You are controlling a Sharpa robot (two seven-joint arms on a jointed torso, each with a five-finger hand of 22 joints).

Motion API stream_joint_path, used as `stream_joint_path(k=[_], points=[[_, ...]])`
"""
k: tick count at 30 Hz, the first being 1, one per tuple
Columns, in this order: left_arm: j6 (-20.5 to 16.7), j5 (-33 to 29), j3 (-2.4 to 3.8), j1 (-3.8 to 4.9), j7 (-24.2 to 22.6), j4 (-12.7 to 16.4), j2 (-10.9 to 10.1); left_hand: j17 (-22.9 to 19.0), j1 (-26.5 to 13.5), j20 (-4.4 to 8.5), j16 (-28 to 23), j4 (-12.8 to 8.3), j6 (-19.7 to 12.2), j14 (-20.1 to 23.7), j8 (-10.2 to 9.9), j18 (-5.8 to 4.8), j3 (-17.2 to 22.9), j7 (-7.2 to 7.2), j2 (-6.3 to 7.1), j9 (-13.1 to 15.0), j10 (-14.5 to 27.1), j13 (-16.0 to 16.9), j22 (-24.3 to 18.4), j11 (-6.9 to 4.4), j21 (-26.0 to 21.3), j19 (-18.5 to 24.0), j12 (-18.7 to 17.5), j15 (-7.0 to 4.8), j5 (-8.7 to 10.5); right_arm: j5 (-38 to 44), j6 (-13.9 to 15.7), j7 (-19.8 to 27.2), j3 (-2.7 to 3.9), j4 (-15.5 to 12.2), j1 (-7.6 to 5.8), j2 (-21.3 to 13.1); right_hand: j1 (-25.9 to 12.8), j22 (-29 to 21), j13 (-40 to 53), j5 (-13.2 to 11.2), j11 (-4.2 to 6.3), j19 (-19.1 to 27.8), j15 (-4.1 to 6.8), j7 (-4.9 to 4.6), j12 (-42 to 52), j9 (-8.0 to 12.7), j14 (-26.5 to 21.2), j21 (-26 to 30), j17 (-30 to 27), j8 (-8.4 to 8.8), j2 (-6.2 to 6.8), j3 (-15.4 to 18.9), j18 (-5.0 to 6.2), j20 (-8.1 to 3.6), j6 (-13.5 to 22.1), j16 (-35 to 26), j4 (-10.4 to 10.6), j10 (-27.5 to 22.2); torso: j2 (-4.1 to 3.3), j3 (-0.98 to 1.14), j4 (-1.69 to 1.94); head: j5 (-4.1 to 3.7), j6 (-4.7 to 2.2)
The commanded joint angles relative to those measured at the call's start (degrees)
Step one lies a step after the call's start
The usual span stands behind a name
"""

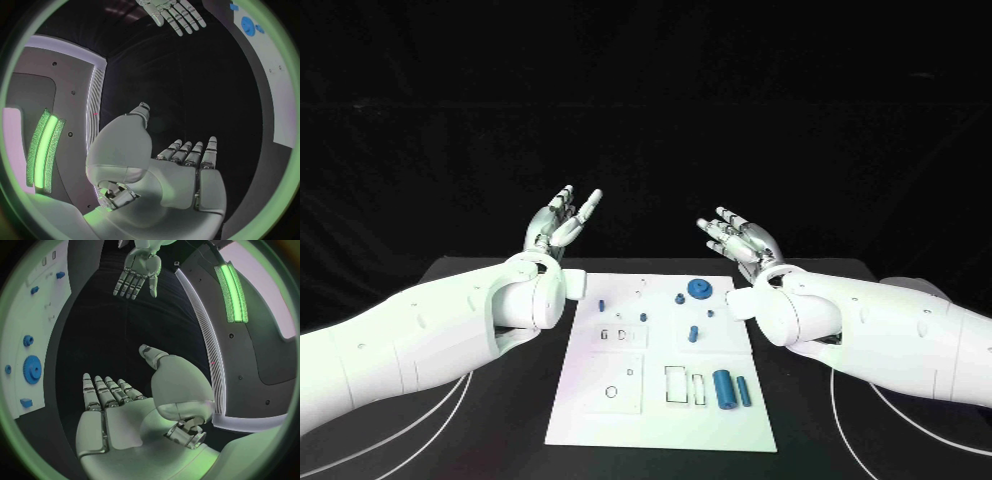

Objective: Assemble the parts on the task board

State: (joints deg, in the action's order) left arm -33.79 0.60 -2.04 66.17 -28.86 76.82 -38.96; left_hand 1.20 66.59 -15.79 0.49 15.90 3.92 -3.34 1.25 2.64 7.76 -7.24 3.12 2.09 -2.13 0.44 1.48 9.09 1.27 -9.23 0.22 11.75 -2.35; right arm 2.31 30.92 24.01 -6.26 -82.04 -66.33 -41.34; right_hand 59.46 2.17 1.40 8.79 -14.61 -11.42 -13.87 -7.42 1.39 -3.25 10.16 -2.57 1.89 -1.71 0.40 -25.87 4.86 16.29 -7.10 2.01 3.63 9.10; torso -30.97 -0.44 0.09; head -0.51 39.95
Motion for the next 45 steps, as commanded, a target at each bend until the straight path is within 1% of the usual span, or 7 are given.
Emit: stream_joint_path(k=[1,8,9,11,17,39,45], points=[[5.4,1.2,-0.03,0.24,-1.0,-0.4,0.3,1.0,3.7,-1.14,1.2,0.8,2.6,-2.7,1.0,1.04,0.4,-6.10,-0.30,0.9,-2.3,0.5,0.3,1.92,0.7,-1.0,0.8,1.49,-0.42,4.0,-11.5,-4.0,-0.77,1.3,-0.89,0.6,6.3,1.6,1.2,0.5,-0.94,-7.6,-0.66,-9.66,2.5,-3.1,13.2,-3.2,2.5,-3.16,0.49,-2.6,1.19,0.47,-8.5,3.9,-3.5,11.9,0.01,-0.02,0.01,0.00,0.05],[5.4,1.2,-0.03,0.24,-1.0,-0.4,0.3,4.9,6.8,-1.09,6.7,0.6,11.8,-16.9,5.0,1.30,0.9,-8.00,-0.59,4.2,-15.8,2.4,2.7,4.11,5.3,-15.5,4.5,3.50,-0.47,4.9,-14.8,-5.3,-1.71,2.5,-1.84,1.1,10.1,4.3,2.3,0.9,0.98,-24.7,1.87,-8.71,6.1,-7.7,34.2,-9.8,5.6,-9.27,1.90,-4.4,3.73,0.25,-24.8,9.6,-7.2,36.2,0.01,-0.02,0.01,0.00,0.05],[6.5,1.2,-0.06,0.22,-1.7,1.9,-3.7,6.1,7.3,-1.01,8.6,0.4,15.5,-21.4,6.8,1.72,1.1,-8.46,-0.74,5.5,-20.8,3.2,3.4,4.84,6.8,-20.0,6.1,2.42,-0.49,25.2,-5.3,-1.5,-1.67,2.8,-3.17,-0.6,10.3,4.6,2.4,0.9,1.20,-26.6,2.12,-8.58,6.3,-8.0,35.0,-10.5,5.7,-9.69,2.08,-4.5,3.98,0.24,-26.1,9.8,-7.4,37.9,-2.12,-0.24,-0.39,-1.10,0.46],[6.5,1.2,-0.07,0.23,-1.8,2.4,-4.3,9.6,9.7,-0.36,14.7,-0.3,25.2,-35.9,11.4,4.40,1.6,-8.26,-0.74,8.5,-33.9,4.6,5.3,4.77,11.3,-30.9,10.1,0.54,-0.62,28.3,-4.5,-1.6,-1.66,3.0,-3.49,-0.8,10.8,4.8,2.4,0.8,2.00,-29.1,3.08,-7.98,6.5,-9.2,37.9,-11.6,6.0,-11.60,2.64,-5.1,4.92,0.16,-31.6,10.7,-7.9,41.1,-2.44,-0.19,-0.39,-1.22,0.47],[7.6,2.8,-0.07,0.29,-1.3,4.5,-5.9,12.3,14.9,0.66,19.4,-1.5,38.6,-48.4,17.3,8.06,3.5,-6.40,-0.18,11.8,-49.3,4.3,6.0,1.92,15.4,-41.8,12.3,-3.15,-0.50,37.1,-3.8,-3.4,-1.57,3.7,-4.57,-1.6,11.1,5.4,2.3,0.7,3.89,-35.6,5.42,-6.58,5.5,-9.8,45.6,-14.6,6.6,-13.40,4.28,-7.0,5.73,-1.34,-39.2,12.6,-8.4,48.5,-3.57,-0.10,-0.24,-1.77,0.07],[10.8,4.8,0.33,0.66,0.6,15.3,-12.8,16.3,16.2,3.35,21.6,-0.2,42.9,-55.1,17.3,7.95,5.7,-4.91,2.07,11.6,-57.2,3.6,5.7,-0.04,17.2,-48.2,10.0,-5.50,-0.51,82.0,-15.7,-21.6,-1.09,3.5,-8.18,-1.8,11.0,17.0,4.4,4.1,10.14,-54.1,14.01,-1.68,2.9,-11.1,73.9,-35.9,22.4,-14.17,8.71,-3.7,5.57,-10.46,-48.0,30.2,-8.5,62.7,-8.01,-0.01,0.26,-2.56,-0.67],[11.2,4.8,0.67,0.74,0.8,17.9,-13.7,16.4,16.1,3.38,21.6,-0.1,42.8,-55.0,17.2,7.94,5.6,-4.91,2.24,11.5,-57.1,3.6,5.7,-0.02,17.2,-48.3,9.8,-5.48,-0.51,89.8,-17.5,-25.2,-1.06,3.0,-8.62,-1.3,10.1,40.7,6.1,3.6,9.71,-60.9,13.88,-1.54,2.4,-12.2,75.0,-55.7,46.5,-13.53,10.78,-5.3,2.67,-10.68,-47.8,55.0,-6.2,59.8,-9.22,-0.13,0.58,-2.73,-0.84]])
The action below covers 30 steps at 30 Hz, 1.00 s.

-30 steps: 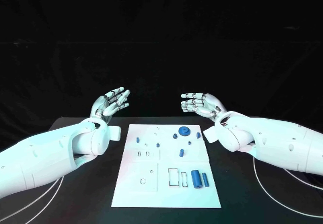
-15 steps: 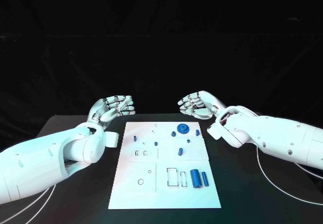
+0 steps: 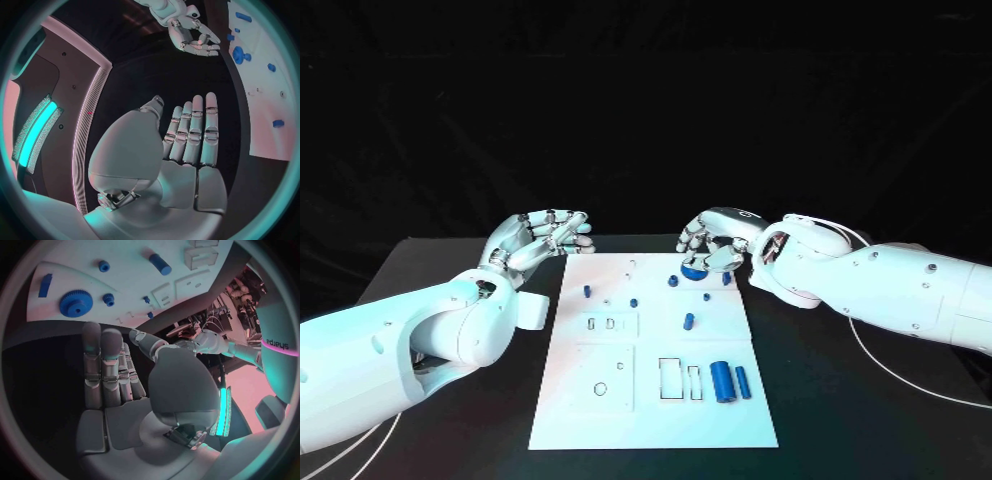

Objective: Assemble the parts on the task board

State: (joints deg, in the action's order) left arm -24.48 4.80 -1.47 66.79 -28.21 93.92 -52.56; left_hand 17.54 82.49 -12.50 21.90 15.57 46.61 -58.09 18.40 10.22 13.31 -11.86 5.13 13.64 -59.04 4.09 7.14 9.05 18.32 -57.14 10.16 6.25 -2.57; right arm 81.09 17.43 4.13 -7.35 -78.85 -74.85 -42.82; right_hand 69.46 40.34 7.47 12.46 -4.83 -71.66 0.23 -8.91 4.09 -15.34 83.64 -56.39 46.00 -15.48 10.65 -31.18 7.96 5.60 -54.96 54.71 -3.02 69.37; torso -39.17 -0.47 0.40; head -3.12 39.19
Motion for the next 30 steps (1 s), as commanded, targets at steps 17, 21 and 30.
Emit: stream_joint_path(k=[17,21,30], points=[[2.4,0.3,0.34,0.17,0.5,1.9,-0.2,0.2,0.0,0.14,0.0,0.4,0.0,0.0,-0.2,0.34,0.0,-0.35,0.34,-0.1,-0.1,-0.2,0.0,0.09,0.2,-0.5,-0.5,0.08,-0.30,16.7,-6.5,-7.7,0.00,0.3,-0.07,2.4,0.8,25.7,0.2,-0.6,-1.23,-6.4,-1.43,-0.65,-0.3,-1.8,2.6,-19.1,22.1,1.23,1.81,-0.2,-3.40,1.42,2.2,21.4,2.3,-5.9,-2.75,-0.39,0.69,-0.55,0.45],[2.7,0.3,0.36,0.20,0.7,1.9,-0.3,0.3,-0.1,0.14,0.0,0.4,-0.1,0.0,-0.2,0.32,0.0,-0.41,0.36,-0.1,0.0,-0.2,-0.1,0.14,0.1,-0.6,-0.7,0.12,-0.30,17.0,-6.8,-7.8,-0.02,0.6,0.00,2.9,0.9,26.9,0.3,-0.6,-1.24,-6.8,-1.48,-0.66,-0.1,-1.9,2.8,-19.9,23.2,1.28,1.74,-0.2,-3.57,1.49,2.3,22.4,2.4,-6.0,-2.89,-0.42,0.70,-0.81,0.65],[2.9,0.0,0.40,0.25,0.9,1.8,-0.4,0.3,-0.2,0.14,-0.1,0.5,-0.1,0.1,-0.3,0.30,0.0,-0.47,0.34,-0.1,0.1,-0.2,-0.1,0.19,0.1,-0.6,-0.8,0.16,-0.30,17.2,-7.3,-7.7,-0.08,1.6,0.23,4.1,0.9,29.0,0.6,-0.6,-1.17,-7.6,-1.45,-0.62,0.3,-2.1,3.0,-21.3,24.5,1.22,1.57,-0.2,-3.89,1.53,2.3,23.6,2.6,-5.4,-3.05,-0.37,0.71,-0.80,0.66]])
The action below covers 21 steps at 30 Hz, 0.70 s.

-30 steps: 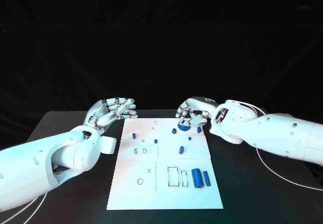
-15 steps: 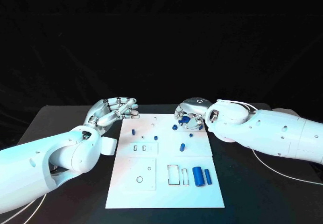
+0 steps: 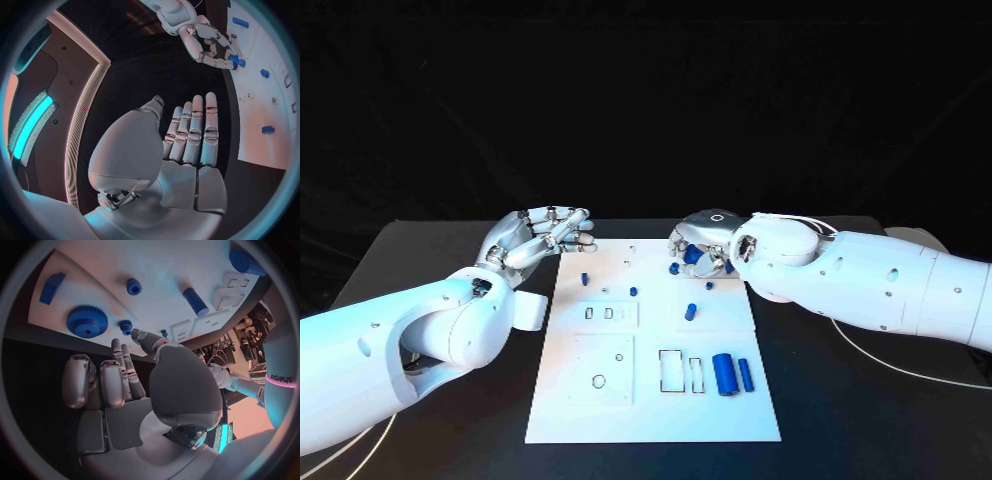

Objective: Assemble the parts on the task board

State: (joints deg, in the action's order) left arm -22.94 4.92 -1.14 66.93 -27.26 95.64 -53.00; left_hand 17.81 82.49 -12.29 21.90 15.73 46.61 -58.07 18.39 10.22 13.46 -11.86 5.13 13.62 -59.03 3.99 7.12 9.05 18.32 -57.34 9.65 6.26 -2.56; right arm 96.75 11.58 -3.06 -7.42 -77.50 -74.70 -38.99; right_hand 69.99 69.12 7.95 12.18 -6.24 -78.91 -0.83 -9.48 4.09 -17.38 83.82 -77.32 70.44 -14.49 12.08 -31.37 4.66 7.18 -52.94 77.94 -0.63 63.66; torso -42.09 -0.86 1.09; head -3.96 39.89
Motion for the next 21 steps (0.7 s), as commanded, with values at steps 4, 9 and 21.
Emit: stream_joint_path(k=[4,9,21], points=[[1.5,-0.2,0.07,0.12,0.1,0.0,0.1,0.1,-0.3,-0.08,-0.1,0.4,-0.1,0.2,-0.3,0.30,-0.2,-0.51,0.33,-0.1,0.1,-0.1,-0.1,0.21,0.1,-0.4,-0.4,0.18,-0.30,1.5,-1.6,-0.5,-0.04,0.7,0.18,0.8,0.5,0.4,0.1,-0.3,0.18,-0.3,-0.45,-0.14,0.4,-0.2,2.8,-0.5,0.2,0.15,-0.01,-0.1,-0.62,-0.01,0.1,0.5,0.3,0.2,-0.22,0.05,0.09,0.13,-0.14],[1.7,-0.4,0.08,0.13,0.2,-0.1,0.2,0.1,-0.4,-0.09,-0.1,0.4,-0.1,0.2,-0.4,0.29,-0.2,-0.55,0.32,-0.1,0.1,-0.1,-0.1,0.25,0.1,-0.3,-0.5,0.21,-0.30,1.5,-1.8,-0.4,-0.10,1.3,0.33,1.3,0.6,2.1,0.2,-0.2,0.20,-1.1,-0.47,-0.11,0.5,-0.3,2.7,-1.5,0.2,-0.01,-0.39,-0.3,-0.91,0.03,-0.2,0.7,0.5,0.4,-0.36,0.02,0.25,0.27,-0.19],[1.9,-0.8,0.08,0.23,0.4,-0.1,0.1,0.1,-0.4,-0.10,-0.2,0.5,-0.1,0.3,-0.4,0.28,-0.2,-0.58,0.30,-0.1,0.1,-0.1,-0.1,0.27,0.0,-0.3,-0.5,0.23,-0.30,1.5,-2.1,-0.3,-0.19,2.1,0.77,1.9,0.8,5.1,0.5,-0.2,0.40,-2.4,-0.34,0.10,1.0,-0.8,2.6,-3.5,0.3,-0.46,-1.06,-1.0,-1.43,0.00,-0.9,1.0,0.9,1.2,-0.72,-0.01,0.61,-0.06,0.38]])
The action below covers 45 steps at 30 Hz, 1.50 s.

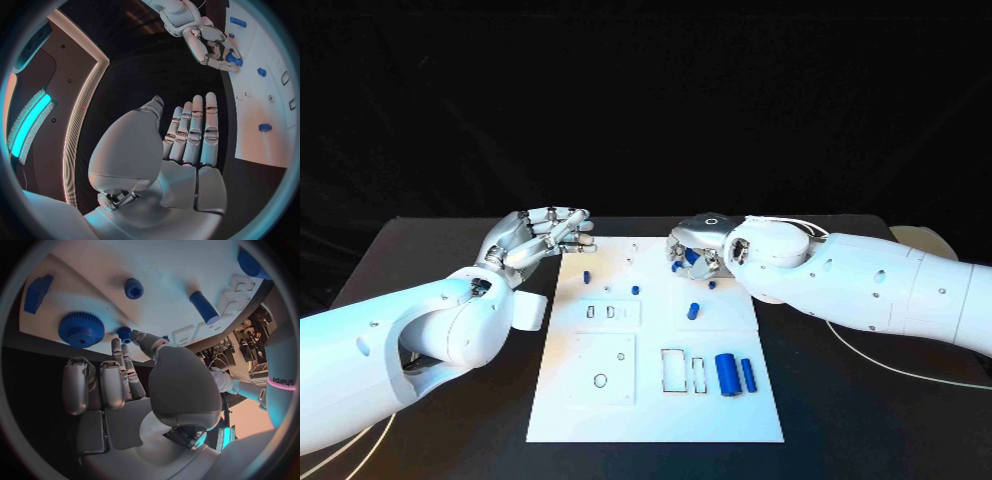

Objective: Assemble the parts on the task board

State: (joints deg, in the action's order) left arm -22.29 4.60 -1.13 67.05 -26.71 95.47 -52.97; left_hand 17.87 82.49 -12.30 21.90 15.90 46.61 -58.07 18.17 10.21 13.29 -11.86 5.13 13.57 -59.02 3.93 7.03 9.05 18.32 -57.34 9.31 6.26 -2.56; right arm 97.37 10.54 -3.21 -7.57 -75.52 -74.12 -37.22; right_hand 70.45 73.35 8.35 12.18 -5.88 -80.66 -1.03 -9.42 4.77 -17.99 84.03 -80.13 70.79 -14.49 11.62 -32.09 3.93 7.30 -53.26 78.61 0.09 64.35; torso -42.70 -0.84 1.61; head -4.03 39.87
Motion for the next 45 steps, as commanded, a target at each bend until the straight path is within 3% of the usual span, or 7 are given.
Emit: stream_joint_path(k=[1,5,14,16,29,36,45], points=[[1.3,-0.5,0.06,0.11,-0.1,0.1,0.0,0.1,-0.4,-0.09,-0.2,0.3,-0.1,0.3,-0.2,0.29,0.0,-0.58,0.30,-0.1,0.1,0.0,-0.1,0.27,0.0,-0.3,-0.2,0.23,-0.30,0.9,-1.0,-0.1,-0.04,0.1,0.23,0.1,0.4,1.6,0.3,-0.2,0.17,-1.0,-0.03,0.19,0.6,-0.3,2.4,-1.1,-0.1,-0.63,-0.78,-0.4,-0.84,-0.16,-0.8,0.4,0.2,1.0,-0.11,-0.03,0.04,0.04,0.45],[1.3,-0.5,0.06,0.12,0.0,-0.1,0.0,0.1,-0.5,-0.10,-0.2,0.3,-0.1,0.3,-0.2,0.29,0.0,-0.60,0.27,-0.1,0.1,0.0,-0.1,0.29,0.0,-0.3,-0.2,0.24,-0.30,0.8,-0.4,0.1,-0.04,0.2,0.37,0.2,1.1,5.2,1.0,0.1,1.02,-2.8,0.64,1.04,1.9,-1.4,2.4,-3.3,0.2,-2.05,-1.80,-1.0,-1.49,-0.65,-2.9,0.8,0.2,3.4,-0.14,0.00,0.01,0.02,0.39],[1.5,-0.7,0.06,0.13,0.2,-0.2,0.1,0.6,-0.7,0.17,0.0,0.3,-0.1,0.1,-0.4,0.39,0.1,-0.65,0.08,-0.1,0.0,0.0,0.1,0.31,0.7,-1.6,-0.7,0.16,-0.31,0.9,2.2,-1.0,-0.05,0.1,0.48,0.3,1.7,6.1,1.7,-0.1,1.78,-3.0,1.25,1.83,2.4,-3.1,2.4,-3.9,0.3,-3.64,-3.16,-1.4,-1.62,-1.25,-4.2,1.1,0.3,4.7,-0.28,-0.06,0.06,0.22,0.39],[1.4,-0.7,0.06,0.13,0.3,-0.2,0.1,0.6,-0.7,0.18,0.0,0.3,-0.1,0.1,-0.4,0.39,0.1,-0.65,0.07,-0.1,0.0,0.0,0.1,0.31,0.7,-1.6,-0.8,0.15,-0.31,0.9,3.5,-1.2,-0.05,-0.1,0.49,0.3,2.4,6.3,2.0,-2.5,1.99,-3.0,1.49,2.05,2.5,-4.1,2.4,-4.0,0.2,-4.35,-3.98,-2.1,-1.64,-1.51,-4.3,1.2,-0.1,5.2,-0.32,-0.06,0.02,0.35,0.45],[1.6,-0.8,0.06,0.14,0.2,-0.7,0.1,0.7,-0.6,0.23,0.0,0.3,0.0,0.1,-0.4,0.37,0.2,-0.61,-0.05,-0.1,-0.1,0.0,0.1,0.28,0.8,-1.8,-0.8,0.14,-0.32,0.4,11.9,-1.8,0.11,-2.3,0.21,0.1,3.3,7.0,2.3,-2.3,2.08,-3.3,1.56,1.93,2.5,-5.4,2.5,-4.4,0.4,-4.99,-4.36,-3.0,-1.77,-1.65,-4.0,1.4,-1.0,5.4,-0.43,-0.07,0.06,0.89,-0.03],[1.7,-1.0,0.06,0.15,0.2,-0.8,0.2,0.7,-0.6,0.23,0.0,0.3,0.0,0.1,-0.4,0.36,0.2,-0.59,-0.05,-0.1,-0.1,0.0,0.2,0.27,0.8,-1.8,-0.8,0.14,-0.32,0.4,14.4,-2.0,0.16,-0.1,-0.25,2.4,3.3,7.2,2.2,-2.2,1.91,-3.3,1.45,1.74,2.2,-5.8,2.5,-4.5,0.4,-5.01,-4.24,-3.2,-1.79,-1.60,-3.6,1.5,-1.2,5.0,-0.53,-0.06,0.11,1.12,-0.38],[1.8,-1.1,0.05,0.21,0.1,-0.8,0.3,0.8,-0.6,0.25,0.0,0.3,0.0,0.2,-0.4,0.35,0.2,-0.54,-0.06,-0.1,-0.1,0.0,0.2,0.25,0.8,-1.9,-0.9,0.13,-0.31,0.0,16.3,-1.3,0.17,4.3,-0.66,6.5,3.3,7.4,2.3,-2.1,1.88,-3.5,1.42,1.69,2.1,-5.9,2.5,-4.6,0.7,-4.99,-4.25,-3.3,-1.84,-1.58,-3.5,1.6,-1.3,5.0,-0.76,-0.07,0.20,1.49,-0.20]])
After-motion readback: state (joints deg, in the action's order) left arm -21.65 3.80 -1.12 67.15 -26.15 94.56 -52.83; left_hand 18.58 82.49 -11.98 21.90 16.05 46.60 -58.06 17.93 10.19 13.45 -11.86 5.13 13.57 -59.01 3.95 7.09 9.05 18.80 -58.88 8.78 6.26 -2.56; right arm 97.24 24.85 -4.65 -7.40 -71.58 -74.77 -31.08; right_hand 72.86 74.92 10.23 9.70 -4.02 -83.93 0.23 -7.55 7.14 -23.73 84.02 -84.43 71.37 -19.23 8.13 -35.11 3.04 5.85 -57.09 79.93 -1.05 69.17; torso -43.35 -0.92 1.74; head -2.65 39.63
